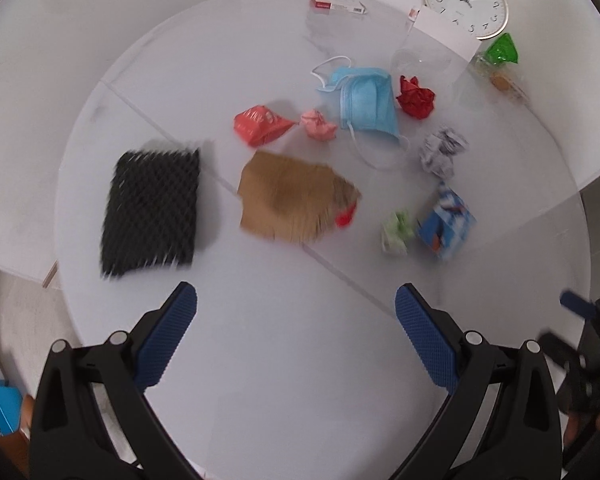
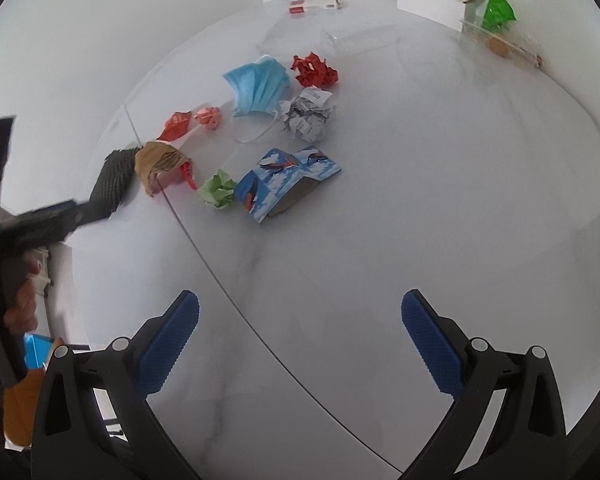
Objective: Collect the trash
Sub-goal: 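Grasp the cardboard piece with the left gripper while the right gripper grasps the bird-print box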
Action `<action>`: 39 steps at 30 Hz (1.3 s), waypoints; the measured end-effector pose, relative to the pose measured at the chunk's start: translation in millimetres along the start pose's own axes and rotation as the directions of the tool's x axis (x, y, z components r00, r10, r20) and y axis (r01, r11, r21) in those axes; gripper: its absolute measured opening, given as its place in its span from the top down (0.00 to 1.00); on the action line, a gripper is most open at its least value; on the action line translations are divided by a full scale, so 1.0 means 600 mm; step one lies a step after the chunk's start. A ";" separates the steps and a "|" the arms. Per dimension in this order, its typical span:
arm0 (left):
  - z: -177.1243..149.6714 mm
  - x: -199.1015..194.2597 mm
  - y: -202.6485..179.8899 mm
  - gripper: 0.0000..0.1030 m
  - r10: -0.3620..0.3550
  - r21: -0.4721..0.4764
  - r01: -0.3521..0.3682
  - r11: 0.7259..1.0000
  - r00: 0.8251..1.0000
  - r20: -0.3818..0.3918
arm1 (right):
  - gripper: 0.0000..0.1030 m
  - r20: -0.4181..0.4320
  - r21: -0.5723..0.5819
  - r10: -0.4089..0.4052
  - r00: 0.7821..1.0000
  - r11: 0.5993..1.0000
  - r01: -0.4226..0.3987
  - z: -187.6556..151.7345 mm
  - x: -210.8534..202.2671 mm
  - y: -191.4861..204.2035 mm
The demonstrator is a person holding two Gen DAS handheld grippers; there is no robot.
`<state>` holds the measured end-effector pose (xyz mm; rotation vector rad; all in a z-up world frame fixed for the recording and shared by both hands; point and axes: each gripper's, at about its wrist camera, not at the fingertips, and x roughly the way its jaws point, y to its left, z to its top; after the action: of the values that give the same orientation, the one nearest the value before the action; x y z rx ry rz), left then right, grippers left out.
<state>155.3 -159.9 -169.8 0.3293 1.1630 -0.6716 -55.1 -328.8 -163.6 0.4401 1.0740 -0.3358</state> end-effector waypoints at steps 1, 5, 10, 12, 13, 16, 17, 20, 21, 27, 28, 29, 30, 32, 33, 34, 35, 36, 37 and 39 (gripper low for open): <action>0.011 0.010 0.000 0.08 0.000 0.005 0.000 1.000 1.000 -0.004 | 0.02 -0.006 0.007 -0.004 1.000 1.000 0.004 0.003 0.005 -0.001; 0.055 0.054 -0.002 0.08 0.014 0.064 -0.012 0.998 1.000 -0.020 | 0.02 -0.024 0.036 -0.020 1.000 0.999 0.021 0.018 0.023 -0.007; 0.090 0.110 -0.007 0.08 0.036 0.161 -0.023 0.987 0.996 -0.081 | 0.02 -0.034 0.081 -0.024 0.999 0.996 0.027 0.039 0.044 -0.015; 0.097 0.122 -0.009 0.08 0.029 0.186 -0.011 0.982 0.995 -0.092 | 0.02 -0.033 0.098 -0.023 0.999 0.995 0.026 0.050 0.052 -0.016; 0.101 0.127 -0.009 0.08 0.020 0.195 -0.001 0.981 0.995 -0.095 | 0.02 -0.033 0.109 -0.019 0.999 0.994 0.022 0.056 0.056 -0.016; 0.107 0.135 -0.006 0.08 -0.005 0.203 0.024 0.979 0.996 -0.089 | 0.02 -0.043 0.142 -0.005 0.999 0.990 0.011 0.074 0.070 -0.015; 0.107 0.136 -0.005 0.11 -0.015 0.206 0.033 0.978 0.996 -0.090 | 0.02 -0.046 0.154 0.002 0.999 0.988 0.005 0.082 0.076 -0.013; 0.110 0.138 -0.002 0.20 -0.039 0.220 0.057 0.974 0.995 -0.087 | 0.02 -0.051 0.191 0.013 0.999 0.982 -0.003 0.102 0.088 -0.007; 0.109 0.137 -0.001 0.21 -0.043 0.221 0.060 0.973 0.996 -0.081 | 0.02 -0.052 0.205 0.020 0.998 0.979 -0.009 0.107 0.091 -0.006; 0.100 0.130 0.000 0.25 -0.050 0.226 0.056 0.972 0.998 -0.033 | 0.02 -0.063 0.367 0.032 0.998 0.930 -0.007 0.144 0.130 -0.012; 0.097 0.127 0.001 0.25 -0.054 0.222 0.059 0.973 0.998 -0.027 | 0.02 -0.066 0.389 0.026 0.997 0.921 0.002 0.148 0.137 -0.013; 0.095 0.125 0.002 0.25 -0.056 0.219 0.059 0.974 0.998 -0.021 | 0.02 -0.070 0.412 0.022 0.997 0.911 0.009 0.151 0.144 -0.015; 0.092 0.122 0.002 0.25 -0.055 0.217 0.057 0.975 0.998 -0.014 | 0.02 -0.076 0.442 0.028 0.997 0.897 0.008 0.154 0.155 -0.016; 0.084 0.115 0.003 0.25 -0.052 0.215 0.051 0.975 0.999 0.001 | 0.02 -0.092 0.475 0.023 0.995 0.880 0.024 0.157 0.171 -0.016; 0.081 0.110 0.005 0.25 -0.054 0.209 0.051 0.977 0.999 0.010 | 0.04 -0.107 0.481 0.010 0.994 0.875 0.044 0.159 0.182 -0.014; 0.079 0.108 0.006 0.25 -0.056 0.205 0.052 0.977 0.998 0.014 | 0.07 -0.114 0.484 0.003 0.994 0.874 0.053 0.159 0.188 -0.013; 0.076 0.105 0.009 0.25 -0.058 0.200 0.053 0.978 0.998 0.018 | 0.13 -0.119 0.482 -0.009 0.993 0.874 0.065 0.160 0.194 -0.011; 0.073 0.102 0.012 0.25 -0.059 0.193 0.054 0.980 0.998 0.024 | 0.18 -0.131 0.472 -0.027 0.991 0.878 0.087 0.161 0.202 -0.008; 0.071 0.098 0.016 0.25 -0.058 0.183 0.052 0.982 0.998 0.030 | 0.27 -0.138 0.465 -0.039 0.990 0.880 0.099 0.160 0.207 -0.006; 0.065 0.090 0.022 0.25 -0.057 0.166 0.050 0.985 0.998 0.040 | 0.41 -0.150 0.449 -0.044 0.988 0.887 0.108 0.157 0.216 -0.003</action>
<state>205.0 -188.7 -206.0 0.4217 1.0796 -0.8208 73.6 -383.9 -242.1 0.8530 1.1461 -0.6429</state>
